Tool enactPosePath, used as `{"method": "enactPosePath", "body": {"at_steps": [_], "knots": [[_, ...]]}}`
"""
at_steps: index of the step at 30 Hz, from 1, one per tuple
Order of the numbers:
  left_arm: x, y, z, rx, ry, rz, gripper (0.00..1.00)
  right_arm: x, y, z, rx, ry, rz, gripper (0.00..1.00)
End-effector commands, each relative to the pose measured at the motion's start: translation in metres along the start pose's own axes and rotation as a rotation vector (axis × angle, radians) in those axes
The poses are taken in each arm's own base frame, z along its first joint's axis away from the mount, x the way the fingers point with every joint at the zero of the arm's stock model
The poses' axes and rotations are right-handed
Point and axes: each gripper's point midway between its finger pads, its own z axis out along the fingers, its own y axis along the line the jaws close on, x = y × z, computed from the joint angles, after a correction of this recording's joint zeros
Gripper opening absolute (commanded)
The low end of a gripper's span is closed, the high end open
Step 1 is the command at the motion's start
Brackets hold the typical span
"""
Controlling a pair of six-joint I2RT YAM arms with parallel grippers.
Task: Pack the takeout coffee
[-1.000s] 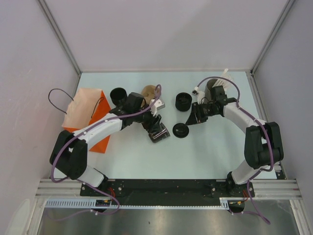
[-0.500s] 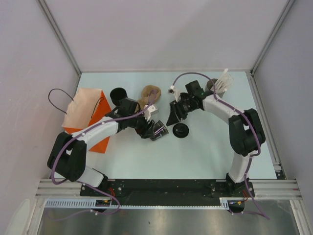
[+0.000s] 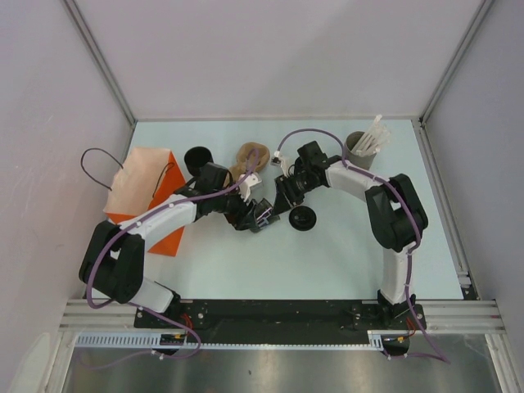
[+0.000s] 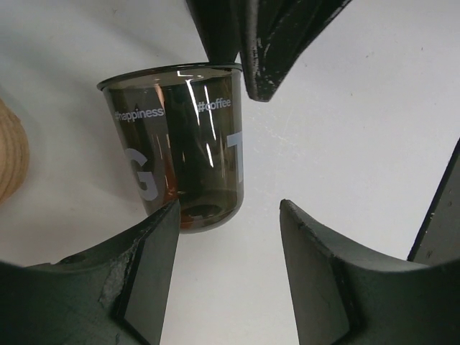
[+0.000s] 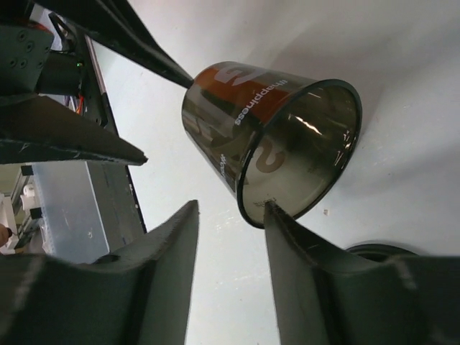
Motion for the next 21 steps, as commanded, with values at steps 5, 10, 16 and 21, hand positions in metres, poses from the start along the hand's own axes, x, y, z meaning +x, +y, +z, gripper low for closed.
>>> {"method": "enactPosePath", "body": {"at_steps": [5,10,16,21], "knots": [[-0.01,-0.002,-0.005,0.034,-0.055,0.019,0.63,-0.022,0.003,0.014,-0.032,-0.025,-0.058,0.23],[-0.016,0.003,-0.015,0.018,-0.08,0.013,0.63,-0.028,0.006,0.011,-0.031,-0.037,-0.077,0.07],[-0.033,0.015,-0.044,-0.043,-0.149,0.03,0.63,-0.038,0.006,-0.011,0.098,0.017,-0.145,0.03],[-0.058,0.024,-0.078,-0.116,-0.242,0.047,0.63,-0.041,0.001,-0.028,0.263,0.074,-0.257,0.03]]}}
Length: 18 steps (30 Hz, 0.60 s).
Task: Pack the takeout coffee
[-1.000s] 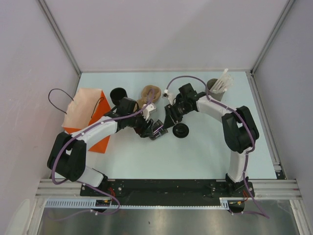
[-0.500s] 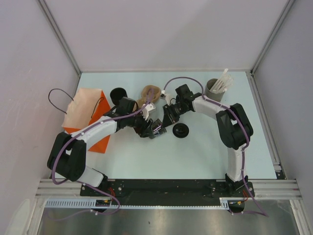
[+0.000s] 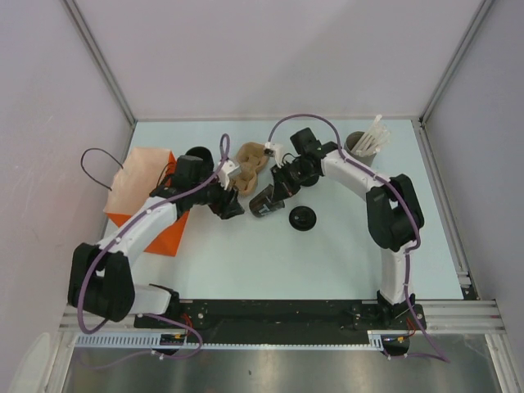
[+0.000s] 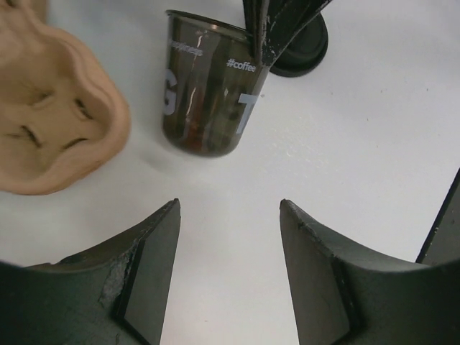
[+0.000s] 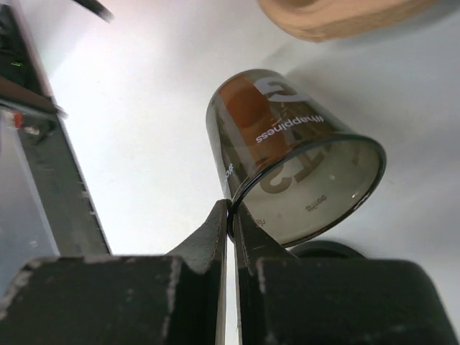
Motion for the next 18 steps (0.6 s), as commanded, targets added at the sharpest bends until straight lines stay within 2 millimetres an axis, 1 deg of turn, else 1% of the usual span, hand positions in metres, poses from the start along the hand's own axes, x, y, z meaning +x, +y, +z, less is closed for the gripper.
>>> {"method": "enactPosePath", "body": {"at_steps": [1,2,3,4,6,7,9,10,14,16,18], "knots": [[-0.05,0.001,-0.034,-0.033,-0.153,0.076,0.63,-0.006,-0.004,-0.028,0.203,0.079,-0.135,0.03],[-0.059,0.001,-0.043,-0.049,-0.184,0.086,0.63,-0.006,-0.007,-0.029,0.239,0.097,-0.146,0.03],[-0.066,0.002,-0.048,-0.058,-0.207,0.096,0.63,-0.004,-0.003,-0.024,0.262,0.132,-0.192,0.02],[-0.073,0.001,-0.053,-0.065,-0.231,0.103,0.64,0.003,-0.013,-0.026,0.338,0.189,-0.205,0.02],[-0.088,-0.001,-0.066,-0.084,-0.277,0.13,0.64,0.012,-0.015,-0.02,0.429,0.287,-0.282,0.02],[-0.096,-0.003,-0.072,-0.086,-0.297,0.139,0.65,0.017,-0.013,-0.02,0.449,0.332,-0.298,0.02],[-0.108,-0.009,-0.086,-0.104,-0.335,0.166,0.65,0.015,-0.011,-0.018,0.485,0.368,-0.34,0.02],[-0.114,-0.01,-0.092,-0.114,-0.35,0.179,0.66,0.017,-0.008,-0.016,0.511,0.407,-0.381,0.02],[-0.127,-0.013,-0.114,-0.174,-0.392,0.223,0.67,0.017,-0.002,-0.018,0.584,0.502,-0.491,0.02],[-0.131,-0.015,-0.122,-0.189,-0.407,0.228,0.67,0.018,-0.006,-0.022,0.641,0.545,-0.526,0.02],[-0.129,-0.016,-0.126,-0.195,-0.411,0.222,0.67,0.021,-0.003,-0.019,0.657,0.571,-0.554,0.02]]}}
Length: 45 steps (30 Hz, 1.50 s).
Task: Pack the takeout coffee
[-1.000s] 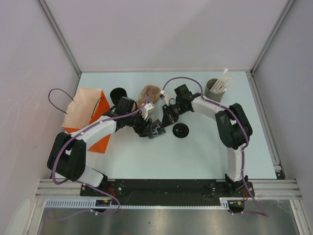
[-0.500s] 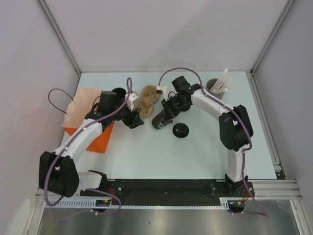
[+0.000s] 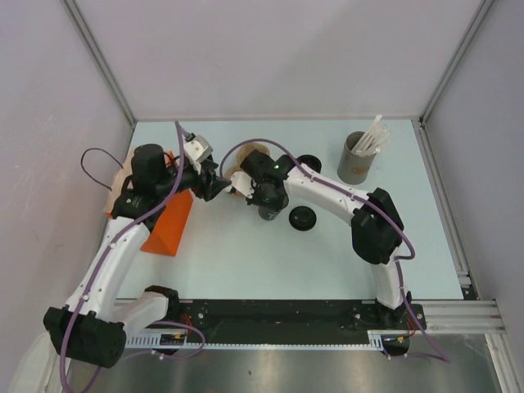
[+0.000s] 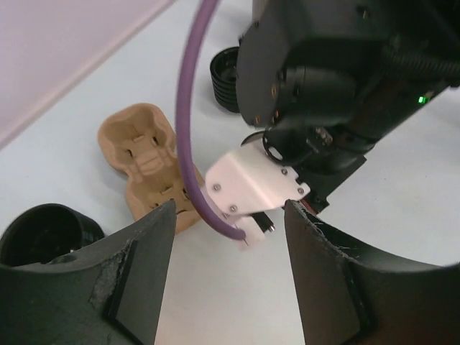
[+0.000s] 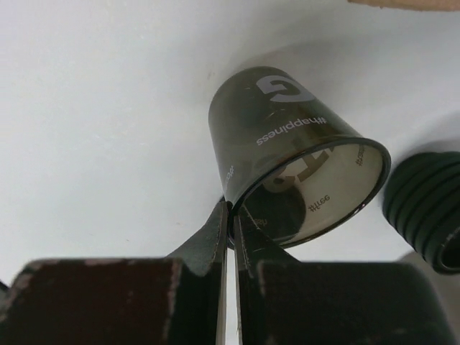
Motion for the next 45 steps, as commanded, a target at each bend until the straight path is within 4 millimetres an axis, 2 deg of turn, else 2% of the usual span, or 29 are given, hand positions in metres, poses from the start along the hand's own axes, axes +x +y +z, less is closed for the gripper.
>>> {"method": "enactPosePath", "body": {"at_steps": [1,5,10,15,21,24,25,31,36,37,38,39,40,41,42,44,45], "knots": [[-0.026,0.0,-0.019,-0.037,-0.068,0.032,0.67,0.026,-0.018,-0.002,0.143,0.174,-0.089,0.02],[-0.032,0.0,-0.031,-0.057,-0.1,0.035,0.67,0.034,-0.007,0.003,0.163,0.221,-0.137,0.03],[-0.036,0.0,-0.035,-0.061,-0.118,0.029,0.67,0.03,0.007,0.0,0.146,0.22,-0.165,0.06],[-0.035,-0.001,-0.036,-0.059,-0.118,0.022,0.68,0.025,0.006,-0.005,0.16,0.196,-0.165,0.11],[-0.029,-0.001,-0.034,-0.053,-0.113,0.01,0.69,0.01,0.0,-0.015,0.179,0.151,-0.173,0.18],[-0.028,-0.001,-0.033,-0.051,-0.112,0.008,0.7,0.003,-0.004,-0.021,0.194,0.13,-0.175,0.29],[-0.027,-0.001,-0.033,-0.05,-0.11,0.005,0.7,-0.003,-0.006,-0.027,0.204,0.108,-0.171,0.35],[-0.026,-0.003,-0.032,-0.042,-0.11,0.004,0.7,-0.025,-0.018,-0.057,0.248,0.002,-0.123,0.56],[-0.023,-0.002,-0.032,-0.044,-0.106,-0.002,0.71,-0.031,-0.039,-0.094,0.303,-0.109,-0.007,0.62],[-0.023,-0.003,-0.032,-0.044,-0.106,0.0,0.71,-0.027,-0.049,-0.113,0.33,-0.154,0.049,0.62],[-0.022,-0.003,-0.032,-0.044,-0.106,-0.003,0.71,-0.02,-0.054,-0.119,0.339,-0.176,0.08,0.62],[-0.022,-0.003,-0.032,-0.043,-0.107,0.0,0.71,-0.012,-0.052,-0.112,0.319,-0.2,0.103,0.62],[-0.022,-0.003,-0.032,-0.042,-0.11,0.003,0.71,0.002,-0.061,-0.112,0.325,-0.214,0.154,0.62],[-0.021,-0.003,-0.032,-0.043,-0.108,0.002,0.71,0.006,-0.064,-0.134,0.352,-0.282,0.185,0.62],[-0.021,-0.003,-0.032,-0.04,-0.108,-0.001,0.71,0.019,-0.059,-0.117,0.325,-0.293,0.205,0.63],[-0.021,-0.003,-0.031,-0.037,-0.109,-0.002,0.72,0.039,-0.068,-0.121,0.331,-0.34,0.302,0.62],[-0.02,-0.003,-0.031,-0.035,-0.108,-0.004,0.71,0.048,-0.061,-0.115,0.297,-0.377,0.324,0.62]]}}
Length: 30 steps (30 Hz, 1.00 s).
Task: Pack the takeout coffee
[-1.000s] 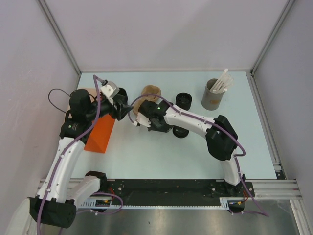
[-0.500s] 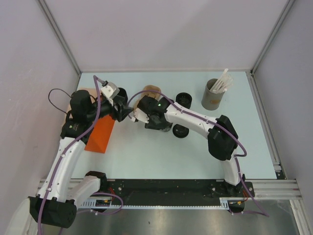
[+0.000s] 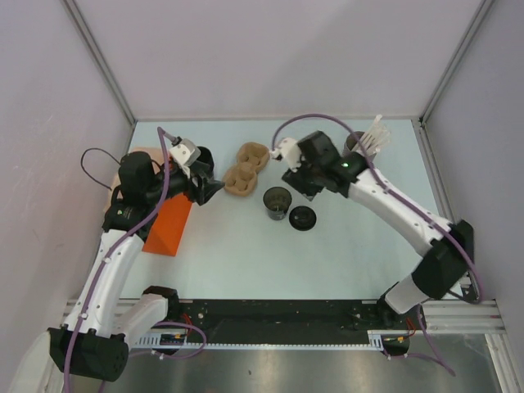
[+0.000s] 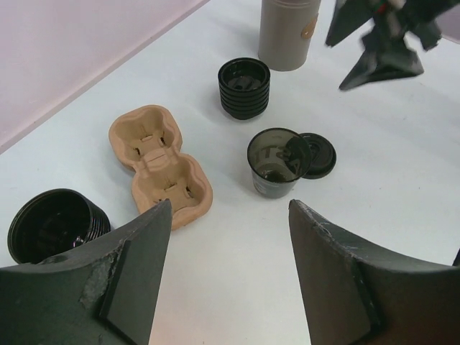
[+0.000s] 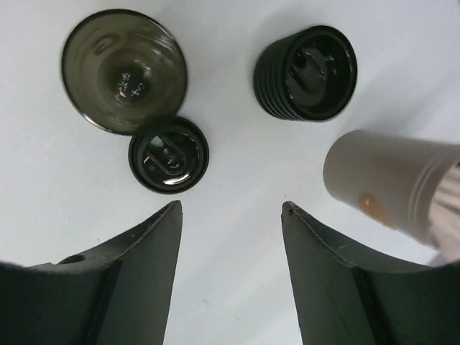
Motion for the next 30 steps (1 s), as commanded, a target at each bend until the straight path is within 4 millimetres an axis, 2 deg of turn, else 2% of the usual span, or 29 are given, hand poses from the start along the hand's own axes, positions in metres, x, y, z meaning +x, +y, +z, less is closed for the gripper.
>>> {"method": "enactPosePath", "body": {"at_steps": [1,2,3,4,6,7,10,11,12,14,20,26,30], "knots": [[-0.009,-0.003,-0.002,0.018,-0.041,0.012,0.71,0.012,-0.004,-0.002,-0.033,-0.167,0.195,0.62],[-0.009,-0.003,-0.002,0.019,-0.042,0.011,0.71,0.022,-0.004,0.001,-0.043,-0.167,0.224,0.62],[-0.009,-0.003,-0.002,0.017,-0.042,0.01,0.72,0.022,-0.005,0.001,-0.036,-0.192,0.23,0.62],[-0.008,-0.003,-0.002,0.018,-0.041,0.009,0.72,0.036,0.004,0.01,-0.055,-0.162,0.231,0.62],[-0.008,-0.003,-0.002,0.015,-0.041,0.009,0.72,0.04,0.01,0.019,-0.074,-0.175,0.231,0.61],[-0.008,-0.002,-0.003,0.01,-0.04,0.009,0.72,0.054,0.02,0.031,-0.091,-0.142,0.227,0.6],[-0.007,-0.002,-0.003,0.009,-0.04,0.009,0.72,0.06,0.027,0.05,-0.092,-0.169,0.22,0.59],[-0.007,-0.002,-0.003,0.008,-0.04,0.01,0.72,0.073,0.035,0.058,-0.1,-0.151,0.219,0.59],[-0.007,-0.001,-0.003,0.005,-0.041,0.011,0.72,0.069,0.033,0.063,-0.088,-0.18,0.226,0.59],[-0.006,-0.002,-0.003,0.007,-0.039,0.01,0.72,0.079,0.041,0.072,-0.101,-0.17,0.235,0.58],[-0.002,0.001,-0.001,0.004,-0.034,0.009,0.72,0.079,0.05,0.085,-0.11,-0.204,0.245,0.58],[-0.001,0.002,-0.001,-0.002,-0.031,0.011,0.72,0.063,0.059,0.096,-0.116,-0.254,0.216,0.58],[0.001,0.003,0.0,-0.003,-0.028,0.008,0.72,0.059,0.066,0.105,-0.115,-0.243,0.199,0.57]]}}
